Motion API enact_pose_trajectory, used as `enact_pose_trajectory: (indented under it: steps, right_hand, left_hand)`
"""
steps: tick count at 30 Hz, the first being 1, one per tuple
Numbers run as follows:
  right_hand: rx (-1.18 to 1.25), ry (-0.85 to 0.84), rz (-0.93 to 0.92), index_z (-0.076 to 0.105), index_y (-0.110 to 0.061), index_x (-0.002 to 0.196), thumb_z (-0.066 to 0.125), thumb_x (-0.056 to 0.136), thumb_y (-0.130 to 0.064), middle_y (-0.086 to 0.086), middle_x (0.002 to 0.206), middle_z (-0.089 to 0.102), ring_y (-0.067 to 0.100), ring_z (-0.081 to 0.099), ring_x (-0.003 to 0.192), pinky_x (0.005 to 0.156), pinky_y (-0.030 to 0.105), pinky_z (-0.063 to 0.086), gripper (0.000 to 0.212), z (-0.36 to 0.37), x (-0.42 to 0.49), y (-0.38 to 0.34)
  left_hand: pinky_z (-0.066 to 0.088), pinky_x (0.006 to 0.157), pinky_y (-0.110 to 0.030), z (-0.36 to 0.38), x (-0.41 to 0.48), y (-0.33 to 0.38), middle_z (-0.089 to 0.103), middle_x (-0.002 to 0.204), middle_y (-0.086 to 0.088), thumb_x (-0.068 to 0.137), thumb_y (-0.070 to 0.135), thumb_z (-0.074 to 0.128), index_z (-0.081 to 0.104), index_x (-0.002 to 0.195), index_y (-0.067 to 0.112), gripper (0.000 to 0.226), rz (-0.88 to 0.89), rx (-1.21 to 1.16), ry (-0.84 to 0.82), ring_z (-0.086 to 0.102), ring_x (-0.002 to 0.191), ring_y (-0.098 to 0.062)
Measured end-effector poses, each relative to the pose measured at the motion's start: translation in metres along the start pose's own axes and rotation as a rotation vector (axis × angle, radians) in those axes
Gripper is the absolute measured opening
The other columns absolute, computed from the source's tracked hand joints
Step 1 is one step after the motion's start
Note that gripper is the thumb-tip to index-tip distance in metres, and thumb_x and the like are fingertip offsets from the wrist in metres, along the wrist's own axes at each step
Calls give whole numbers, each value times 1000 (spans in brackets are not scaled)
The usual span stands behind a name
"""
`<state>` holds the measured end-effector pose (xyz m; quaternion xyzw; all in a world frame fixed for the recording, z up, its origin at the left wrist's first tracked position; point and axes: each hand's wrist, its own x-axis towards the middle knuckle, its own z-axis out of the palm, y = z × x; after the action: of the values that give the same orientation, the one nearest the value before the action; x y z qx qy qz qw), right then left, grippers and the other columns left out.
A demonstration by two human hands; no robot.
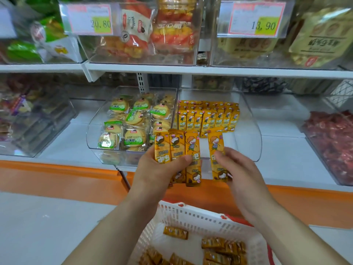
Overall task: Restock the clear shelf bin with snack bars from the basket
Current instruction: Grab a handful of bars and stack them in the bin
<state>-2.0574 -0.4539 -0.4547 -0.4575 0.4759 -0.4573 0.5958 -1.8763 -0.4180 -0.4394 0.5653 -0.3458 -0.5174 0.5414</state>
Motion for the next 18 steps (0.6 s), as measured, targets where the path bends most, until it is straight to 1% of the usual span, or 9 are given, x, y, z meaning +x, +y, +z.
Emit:
enact_pose_trajectory:
  steps: [2,4,6,8,10,12,13,15,18]
  right_hand:
    - [-54,30,-78,71,-24,114,78,75,-43,2,106,74,25,69,103,93,45,52,44,-5,17,-9]
    - [-139,103,-123,67,-25,116,77,67,-43,11,100,72,32,69,97,90,50,55,53,-12,44,-15]
    - [-221,147,-150,57,-24,124,78,73,-30,16,99,68,34,70,97,88,54,57,56,-18,76,-19]
    - [-390,166,-179,49,-28,126,78,80,-19,13,98,67,31,70,94,83,50,58,55,-25,109,-22]
    - [-537,176,-185,48,-29,125,78,81,-14,10,94,66,27,68,90,78,44,55,56,-31,138,-21]
    - [-571,157,-175,50,-28,118,78,79,-6,2,85,66,25,66,84,72,35,51,52,-35,164,-17]
    - [-596,160,-172,51,-28,117,77,78,-3,-2,82,65,23,65,83,72,33,50,52,-34,175,-14]
    - [-656,195,-174,54,-25,123,77,77,-1,-2,84,64,21,63,84,74,32,50,57,-33,197,-7]
    - [-719,238,-151,55,-20,132,77,76,1,6,95,68,24,64,89,78,33,51,63,-32,224,2]
  left_hand:
    - [62,84,-49,-4,7,4,81,96,-4,74,24,88,72,110,17,40,21,52,40,79,86,-25]
    - [63,79,-42,-9,15,6,81,93,-1,77,22,86,73,109,18,34,39,72,83,79,83,-21]
    - [62,76,-37,-14,23,8,81,92,1,79,20,85,73,107,19,31,57,72,117,79,82,-19]
    - [62,73,-35,-19,29,9,81,92,2,80,19,85,74,105,21,27,70,82,131,79,83,-18]
    - [62,73,-35,-23,34,9,81,92,2,81,19,84,74,104,22,26,77,88,144,79,83,-18]
    - [62,77,-39,-24,38,9,81,92,3,81,20,85,74,103,23,25,82,101,150,79,84,-18]
    - [62,79,-41,-25,39,9,81,92,3,80,20,85,74,102,24,25,82,106,148,79,84,-18]
    - [62,81,-43,-24,41,8,81,93,2,79,22,85,74,101,24,25,81,116,133,79,85,-19]
    - [62,84,-46,-22,44,5,81,94,0,79,23,85,74,105,21,29,65,140,111,79,86,-20]
